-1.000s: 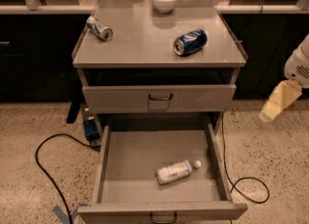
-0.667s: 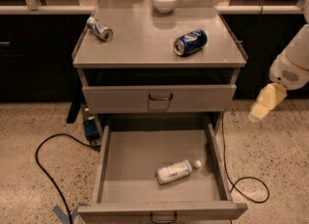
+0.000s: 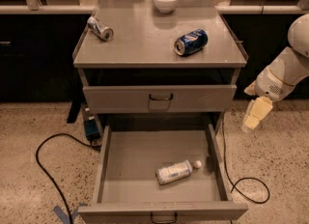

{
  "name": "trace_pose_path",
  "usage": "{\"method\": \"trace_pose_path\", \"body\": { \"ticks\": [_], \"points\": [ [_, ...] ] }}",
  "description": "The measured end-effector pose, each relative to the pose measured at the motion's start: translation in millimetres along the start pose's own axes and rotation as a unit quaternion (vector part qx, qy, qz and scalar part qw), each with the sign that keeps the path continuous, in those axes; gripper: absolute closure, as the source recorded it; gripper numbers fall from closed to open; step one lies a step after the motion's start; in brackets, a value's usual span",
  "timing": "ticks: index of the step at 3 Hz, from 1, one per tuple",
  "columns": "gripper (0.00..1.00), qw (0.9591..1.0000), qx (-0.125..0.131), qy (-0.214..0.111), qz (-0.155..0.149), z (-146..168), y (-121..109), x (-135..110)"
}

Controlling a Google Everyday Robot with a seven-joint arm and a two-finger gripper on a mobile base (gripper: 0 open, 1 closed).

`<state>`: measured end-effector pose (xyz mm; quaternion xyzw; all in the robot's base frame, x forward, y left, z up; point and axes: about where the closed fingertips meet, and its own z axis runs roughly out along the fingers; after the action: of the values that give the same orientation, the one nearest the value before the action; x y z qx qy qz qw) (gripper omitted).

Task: Pick blue plastic bottle from middle drawer and place on counter

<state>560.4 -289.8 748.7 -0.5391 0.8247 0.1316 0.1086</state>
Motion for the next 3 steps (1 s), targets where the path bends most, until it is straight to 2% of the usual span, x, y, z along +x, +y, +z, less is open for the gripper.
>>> {"method": "trace_pose_path", "body": {
  "ticks": [1, 2, 3],
  "points": [
    [0.00, 1.0000, 0.000, 0.000, 0.000, 0.0, 0.0, 0.0],
    [0.00, 1.0000, 0.002, -0.003, -0.007, 26.5, -2.8, -1.7],
    [0.00, 0.9996, -0.003, -0.007, -0.026, 67.5, 4.8, 1.3]
  ]
}}
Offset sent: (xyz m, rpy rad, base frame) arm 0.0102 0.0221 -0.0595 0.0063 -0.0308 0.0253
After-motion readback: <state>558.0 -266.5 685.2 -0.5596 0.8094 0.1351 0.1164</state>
